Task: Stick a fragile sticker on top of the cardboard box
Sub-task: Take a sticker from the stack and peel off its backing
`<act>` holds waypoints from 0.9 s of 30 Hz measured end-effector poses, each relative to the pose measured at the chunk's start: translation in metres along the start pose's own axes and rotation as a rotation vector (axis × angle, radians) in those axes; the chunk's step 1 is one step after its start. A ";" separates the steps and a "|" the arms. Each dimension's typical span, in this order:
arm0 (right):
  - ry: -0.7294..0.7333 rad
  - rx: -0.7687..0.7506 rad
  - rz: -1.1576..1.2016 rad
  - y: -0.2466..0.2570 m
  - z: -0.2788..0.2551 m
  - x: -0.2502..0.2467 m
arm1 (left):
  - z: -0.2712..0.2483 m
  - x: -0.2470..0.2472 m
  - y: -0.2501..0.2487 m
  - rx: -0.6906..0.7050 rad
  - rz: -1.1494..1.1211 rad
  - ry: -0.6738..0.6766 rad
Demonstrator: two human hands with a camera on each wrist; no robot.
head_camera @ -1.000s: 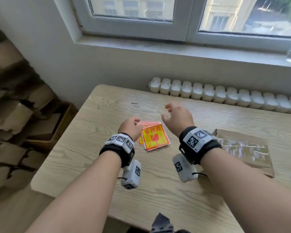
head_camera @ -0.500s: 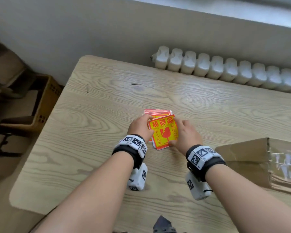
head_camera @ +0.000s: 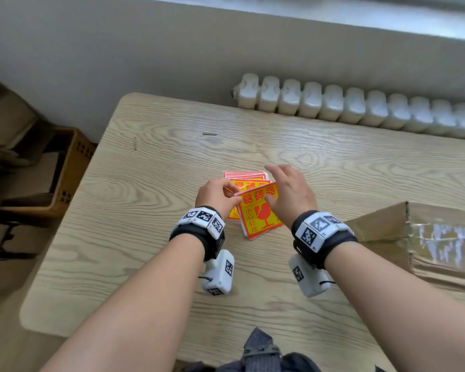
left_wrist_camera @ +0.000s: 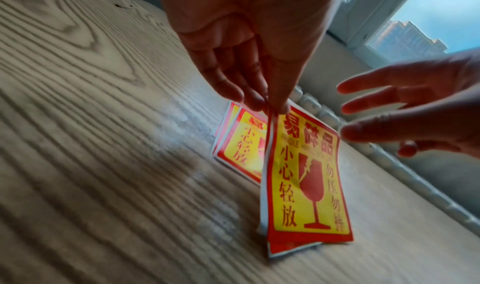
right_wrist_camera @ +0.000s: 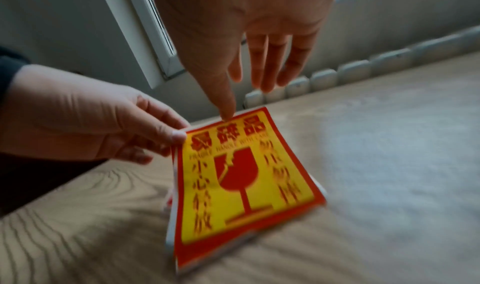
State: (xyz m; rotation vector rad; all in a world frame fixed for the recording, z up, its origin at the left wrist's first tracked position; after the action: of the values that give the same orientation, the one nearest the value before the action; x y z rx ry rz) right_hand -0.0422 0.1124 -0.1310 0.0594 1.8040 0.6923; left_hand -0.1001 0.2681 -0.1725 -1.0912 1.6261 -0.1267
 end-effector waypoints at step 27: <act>0.006 -0.044 0.161 0.043 -0.021 -0.051 | -0.040 -0.050 -0.041 0.078 -0.291 0.317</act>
State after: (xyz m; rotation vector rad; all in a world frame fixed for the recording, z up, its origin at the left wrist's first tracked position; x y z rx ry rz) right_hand -0.0551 0.1198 -0.0626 0.1745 1.8030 0.8464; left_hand -0.1112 0.2620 -0.0970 -1.2904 1.7120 -0.5755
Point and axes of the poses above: each hand's wrist, its own z-axis towards the middle knuckle, its own x-axis out of the palm, y = z × x, the point moved 6 cm from there along z, towards the middle knuckle, and after that the axes turned 8 degrees about z, right-handed, at the moved point
